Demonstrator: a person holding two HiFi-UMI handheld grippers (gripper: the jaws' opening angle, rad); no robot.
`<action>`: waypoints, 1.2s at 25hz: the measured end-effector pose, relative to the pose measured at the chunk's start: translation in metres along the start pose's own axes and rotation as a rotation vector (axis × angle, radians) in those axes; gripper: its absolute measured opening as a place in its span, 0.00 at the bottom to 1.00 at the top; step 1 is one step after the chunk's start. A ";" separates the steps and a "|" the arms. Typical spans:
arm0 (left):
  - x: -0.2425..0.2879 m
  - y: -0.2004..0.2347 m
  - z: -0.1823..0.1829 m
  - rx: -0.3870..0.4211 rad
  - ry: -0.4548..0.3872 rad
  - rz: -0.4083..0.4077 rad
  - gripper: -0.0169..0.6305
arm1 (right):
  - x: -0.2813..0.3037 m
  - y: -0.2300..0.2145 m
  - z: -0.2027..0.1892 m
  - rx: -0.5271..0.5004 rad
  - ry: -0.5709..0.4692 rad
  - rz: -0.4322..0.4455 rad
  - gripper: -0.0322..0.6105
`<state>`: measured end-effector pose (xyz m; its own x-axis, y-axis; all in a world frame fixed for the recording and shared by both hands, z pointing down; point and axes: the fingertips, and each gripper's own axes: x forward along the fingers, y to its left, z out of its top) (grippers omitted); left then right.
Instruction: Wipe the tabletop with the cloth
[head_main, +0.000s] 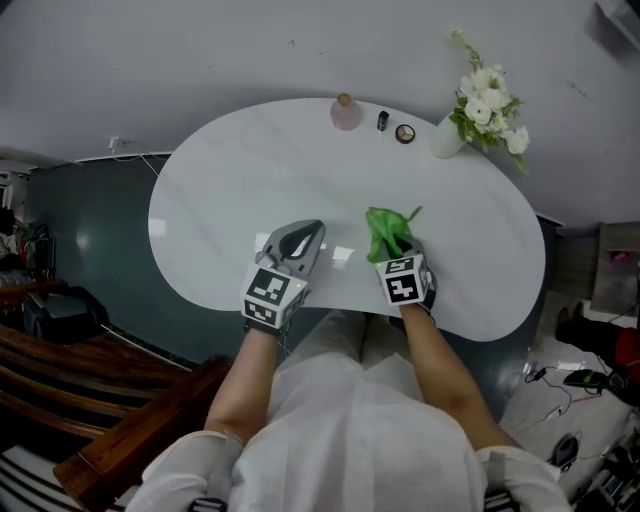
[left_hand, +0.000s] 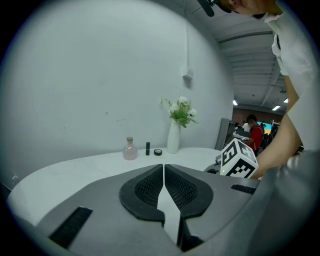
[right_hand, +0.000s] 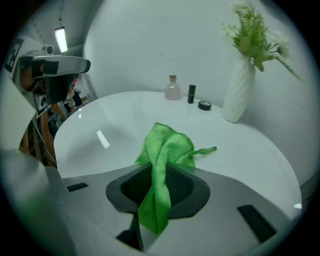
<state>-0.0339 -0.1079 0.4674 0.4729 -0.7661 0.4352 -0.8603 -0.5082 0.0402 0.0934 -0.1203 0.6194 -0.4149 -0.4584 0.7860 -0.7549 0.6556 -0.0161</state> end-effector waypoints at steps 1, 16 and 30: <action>0.000 0.009 0.000 -0.004 0.002 0.004 0.06 | 0.008 0.007 0.012 -0.026 -0.003 0.018 0.17; 0.039 0.067 0.005 -0.046 0.009 -0.050 0.06 | 0.088 0.008 0.133 -0.119 -0.036 0.050 0.17; 0.106 -0.017 0.022 -0.019 0.037 -0.101 0.06 | 0.019 -0.156 0.035 0.088 -0.039 -0.102 0.17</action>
<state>0.0347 -0.1893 0.4929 0.5500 -0.6962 0.4612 -0.8125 -0.5739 0.1025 0.1859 -0.2525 0.6153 -0.3515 -0.5439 0.7620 -0.8353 0.5497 0.0070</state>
